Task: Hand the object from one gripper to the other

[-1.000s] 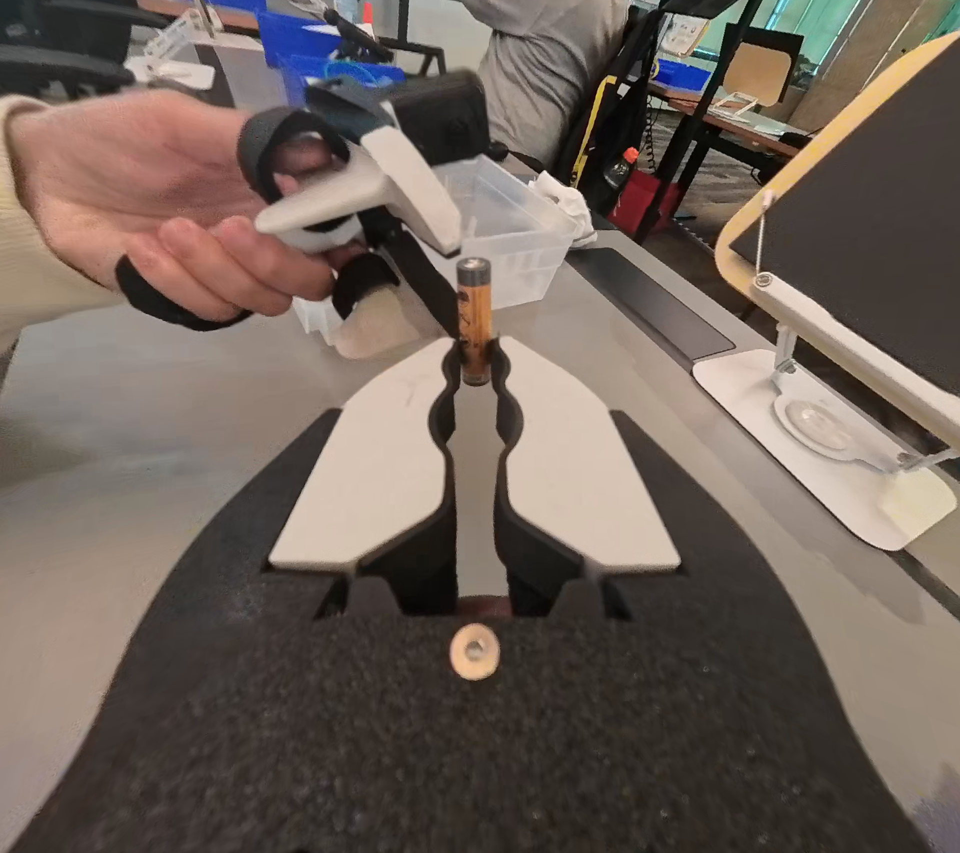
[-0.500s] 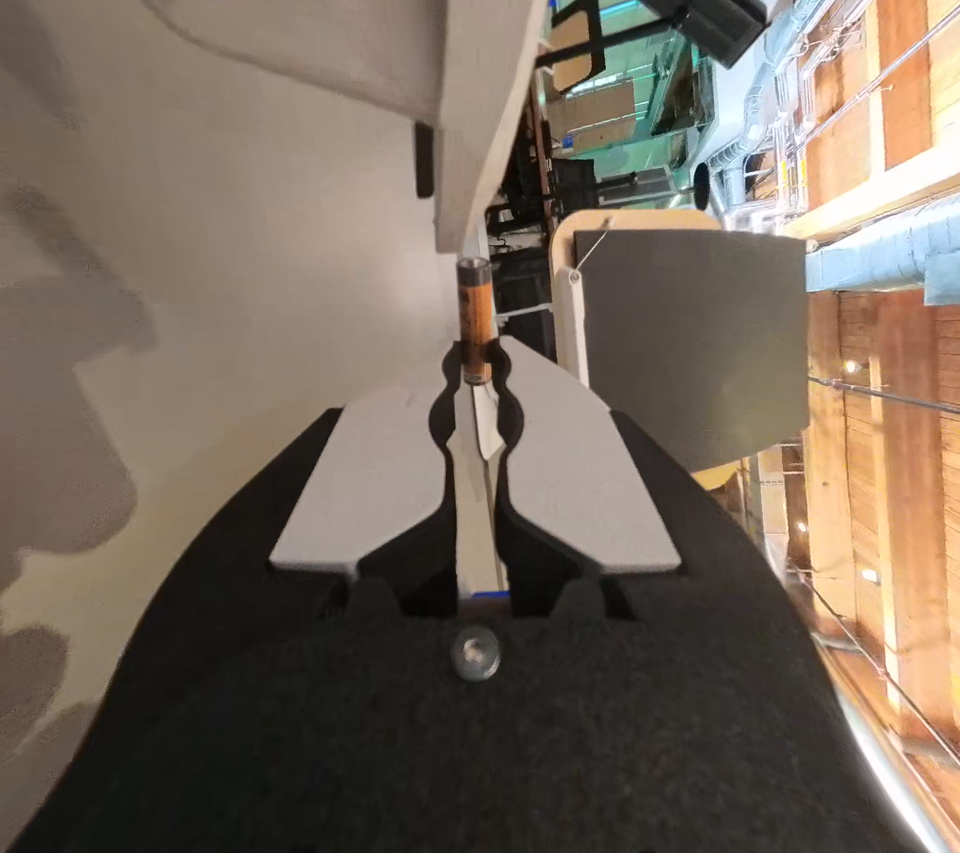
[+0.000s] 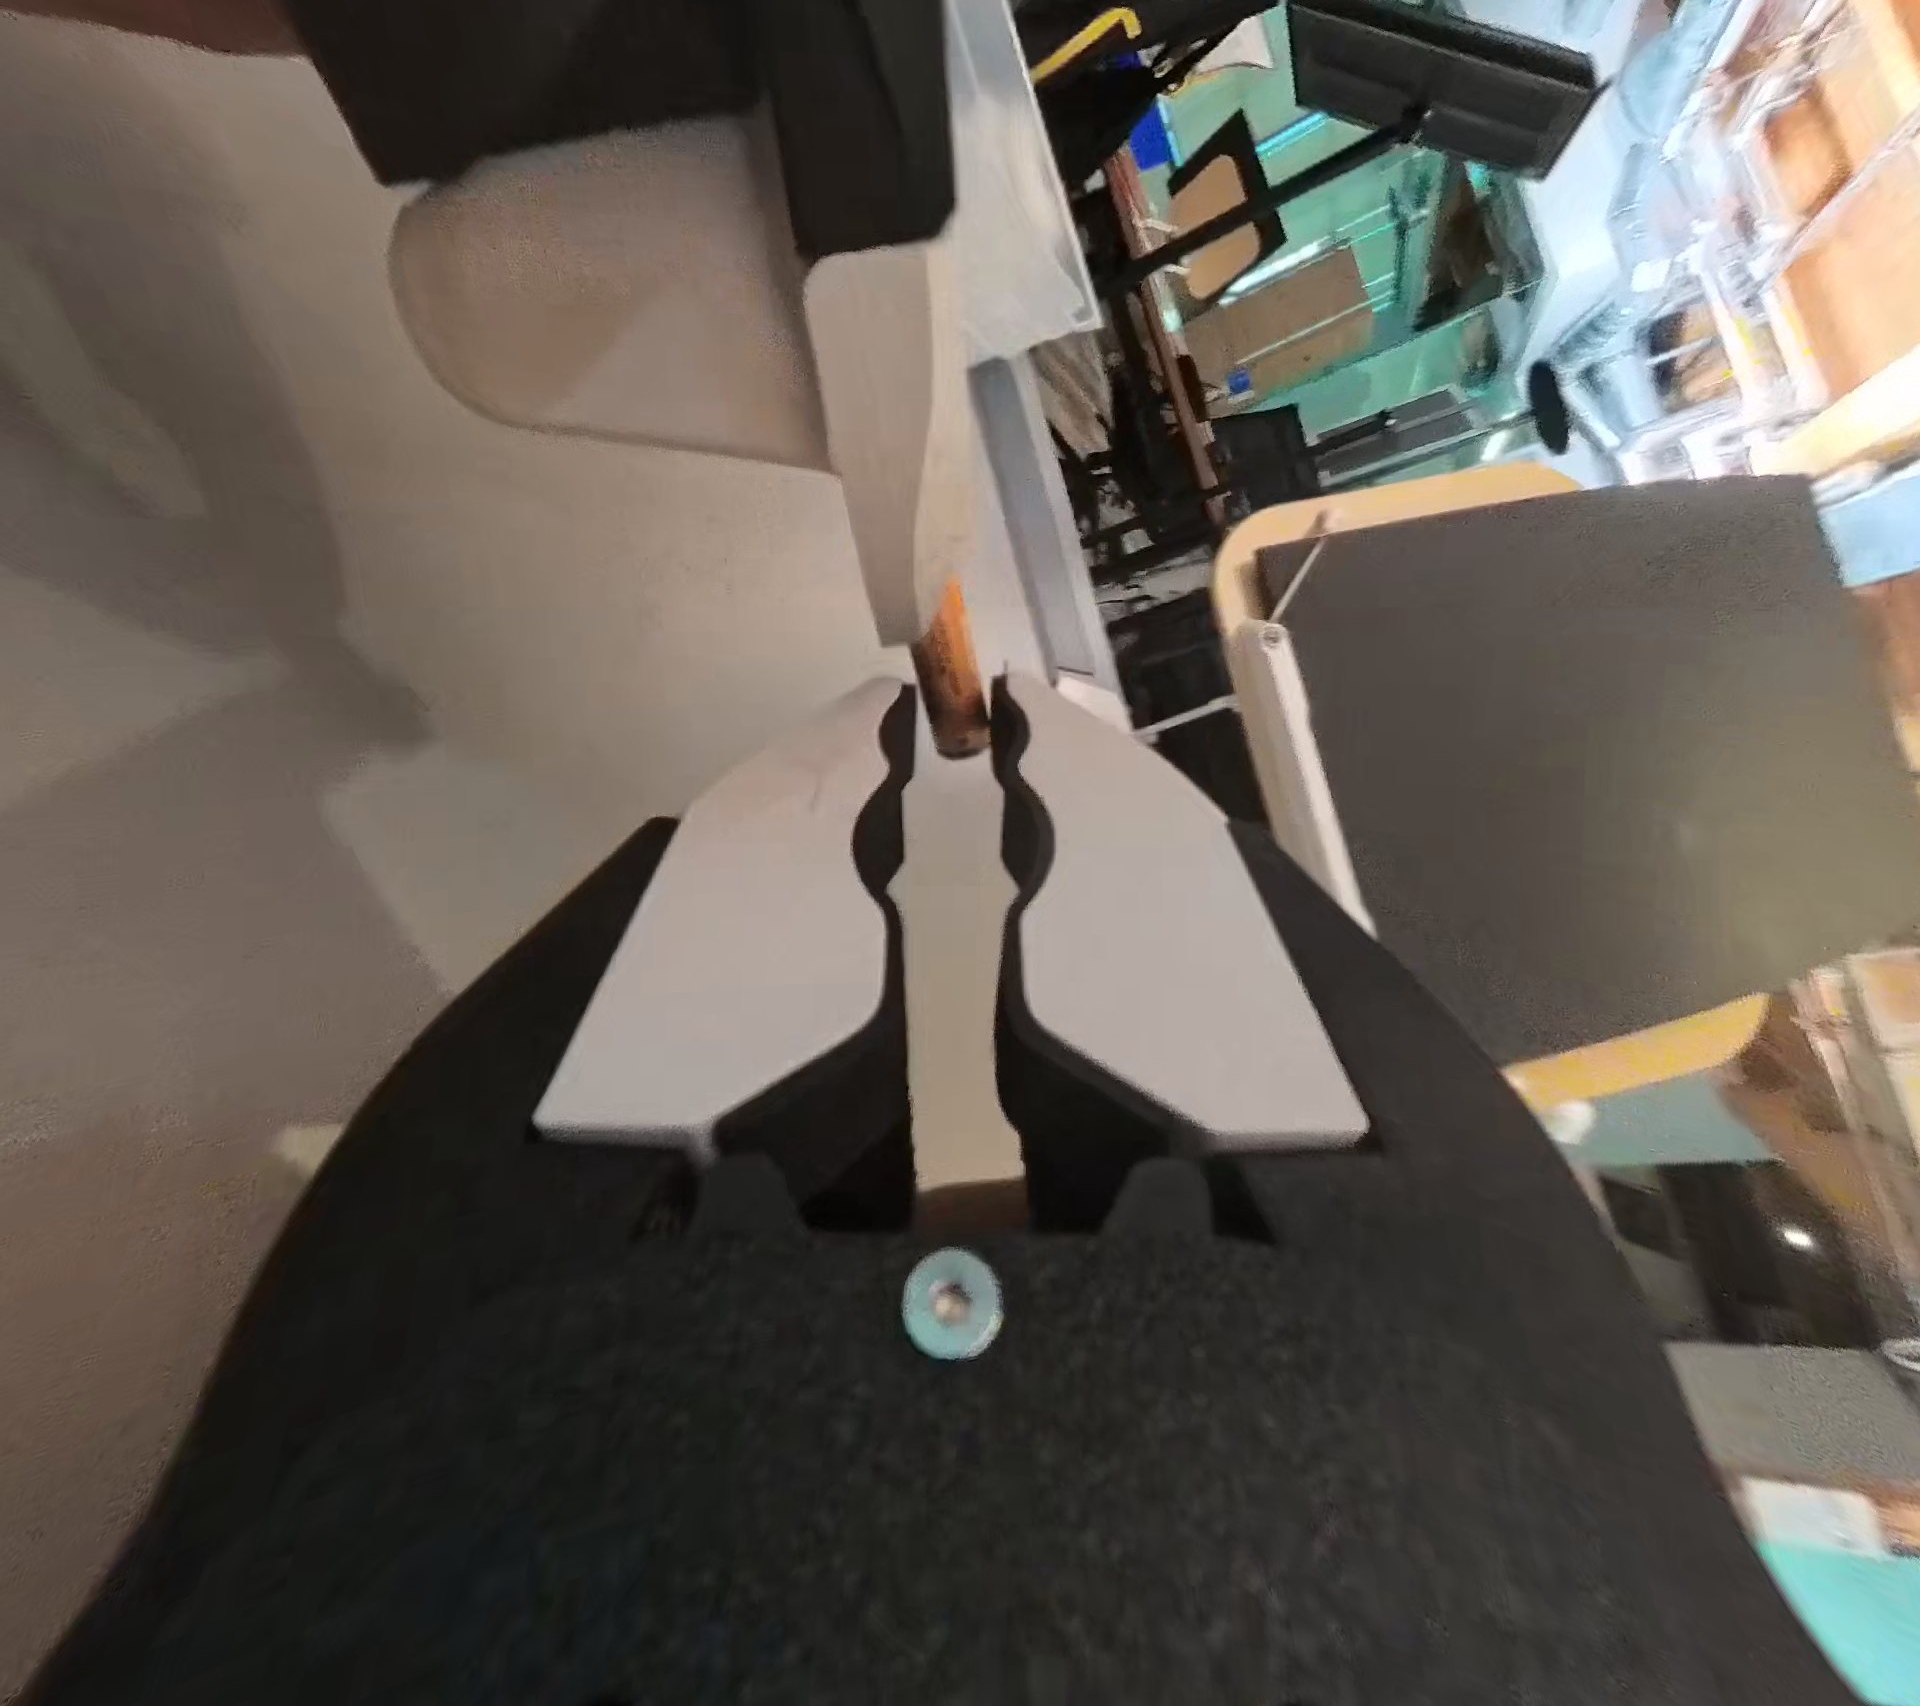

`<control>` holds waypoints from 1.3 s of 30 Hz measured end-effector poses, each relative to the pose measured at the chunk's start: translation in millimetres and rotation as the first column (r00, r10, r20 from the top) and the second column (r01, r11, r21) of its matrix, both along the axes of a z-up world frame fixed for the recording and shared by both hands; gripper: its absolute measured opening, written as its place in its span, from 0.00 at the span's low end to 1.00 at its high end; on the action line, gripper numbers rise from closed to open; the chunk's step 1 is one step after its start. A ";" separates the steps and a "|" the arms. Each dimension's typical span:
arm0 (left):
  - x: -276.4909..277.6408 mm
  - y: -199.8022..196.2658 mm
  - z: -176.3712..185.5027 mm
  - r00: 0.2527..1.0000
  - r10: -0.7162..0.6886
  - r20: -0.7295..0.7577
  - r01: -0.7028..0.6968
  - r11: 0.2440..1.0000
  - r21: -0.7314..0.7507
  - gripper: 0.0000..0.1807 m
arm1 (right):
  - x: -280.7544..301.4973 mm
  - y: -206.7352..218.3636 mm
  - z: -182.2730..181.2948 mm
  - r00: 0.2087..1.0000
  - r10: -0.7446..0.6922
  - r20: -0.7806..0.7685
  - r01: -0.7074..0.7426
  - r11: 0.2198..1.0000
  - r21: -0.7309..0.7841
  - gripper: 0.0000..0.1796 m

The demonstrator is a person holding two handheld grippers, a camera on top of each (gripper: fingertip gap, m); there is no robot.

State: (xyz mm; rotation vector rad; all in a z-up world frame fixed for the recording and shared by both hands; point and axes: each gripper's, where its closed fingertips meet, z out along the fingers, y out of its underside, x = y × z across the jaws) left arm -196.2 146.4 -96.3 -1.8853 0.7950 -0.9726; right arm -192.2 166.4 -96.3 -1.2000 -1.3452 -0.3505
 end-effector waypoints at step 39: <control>28.5 -9.5 38.0 0.983 0.175 -0.053 -0.105 0.780 0.617 0.06 | 8.4 -26.0 51.3 -0.130 -0.677 -0.724 -0.923 0.349 -0.161 0.06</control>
